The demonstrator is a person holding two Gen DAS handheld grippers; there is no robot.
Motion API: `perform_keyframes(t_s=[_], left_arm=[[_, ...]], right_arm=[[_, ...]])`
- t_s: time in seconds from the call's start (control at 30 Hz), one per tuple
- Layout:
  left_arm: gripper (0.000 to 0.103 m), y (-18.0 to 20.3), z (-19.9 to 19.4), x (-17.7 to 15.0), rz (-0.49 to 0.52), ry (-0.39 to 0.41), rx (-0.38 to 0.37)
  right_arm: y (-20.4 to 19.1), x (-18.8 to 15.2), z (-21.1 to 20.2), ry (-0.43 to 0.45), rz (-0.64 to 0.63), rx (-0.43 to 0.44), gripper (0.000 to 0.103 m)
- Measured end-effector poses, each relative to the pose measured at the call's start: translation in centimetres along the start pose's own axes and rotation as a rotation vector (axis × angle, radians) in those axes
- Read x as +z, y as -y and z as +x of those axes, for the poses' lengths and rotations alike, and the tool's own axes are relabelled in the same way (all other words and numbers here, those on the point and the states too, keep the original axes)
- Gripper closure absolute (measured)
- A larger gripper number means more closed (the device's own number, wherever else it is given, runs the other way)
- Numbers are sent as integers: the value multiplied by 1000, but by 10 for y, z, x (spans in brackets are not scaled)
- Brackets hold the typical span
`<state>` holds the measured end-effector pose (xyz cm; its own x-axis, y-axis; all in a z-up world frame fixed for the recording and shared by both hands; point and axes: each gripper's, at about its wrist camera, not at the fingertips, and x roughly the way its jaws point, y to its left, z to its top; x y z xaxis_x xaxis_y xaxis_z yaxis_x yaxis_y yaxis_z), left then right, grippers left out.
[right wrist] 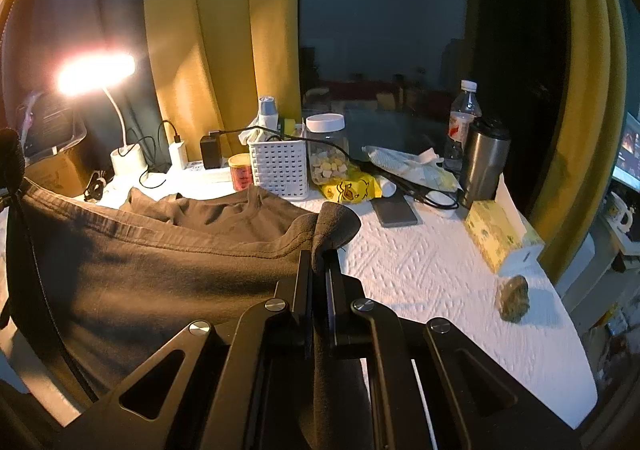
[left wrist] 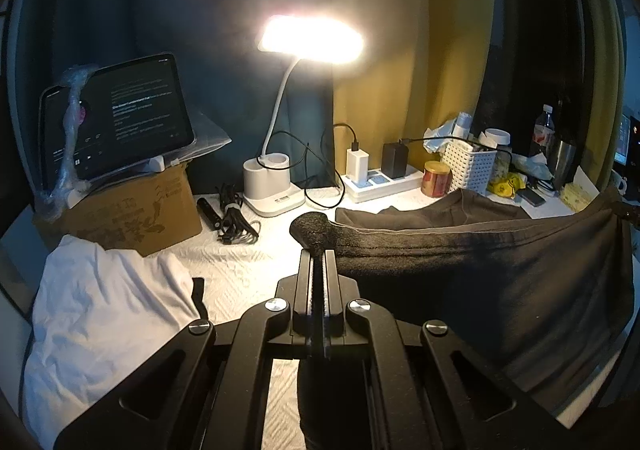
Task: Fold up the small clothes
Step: 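Lift the hem with both tools and fold it toward the collar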
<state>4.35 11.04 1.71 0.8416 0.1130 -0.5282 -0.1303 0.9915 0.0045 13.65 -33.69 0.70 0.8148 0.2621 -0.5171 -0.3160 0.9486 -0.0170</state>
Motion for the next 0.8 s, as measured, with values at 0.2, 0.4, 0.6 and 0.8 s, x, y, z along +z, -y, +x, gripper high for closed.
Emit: perform_keyframes(t_s=[0.2,0.4,0.6,0.8], left_arm=[[101,3,14,13,13,8,-8],[102,5,29,27,21,18,-9],[102,5,48,36,41,15,-4],[102,1,73,44,49,-2,9]], right_arm=[[0,12,17,-10,-16,2,97],[5,23,36,-10,-15,-1,97],[13,31,58,-5,5,-2,97],[16,42,83,0,21,3,97]])
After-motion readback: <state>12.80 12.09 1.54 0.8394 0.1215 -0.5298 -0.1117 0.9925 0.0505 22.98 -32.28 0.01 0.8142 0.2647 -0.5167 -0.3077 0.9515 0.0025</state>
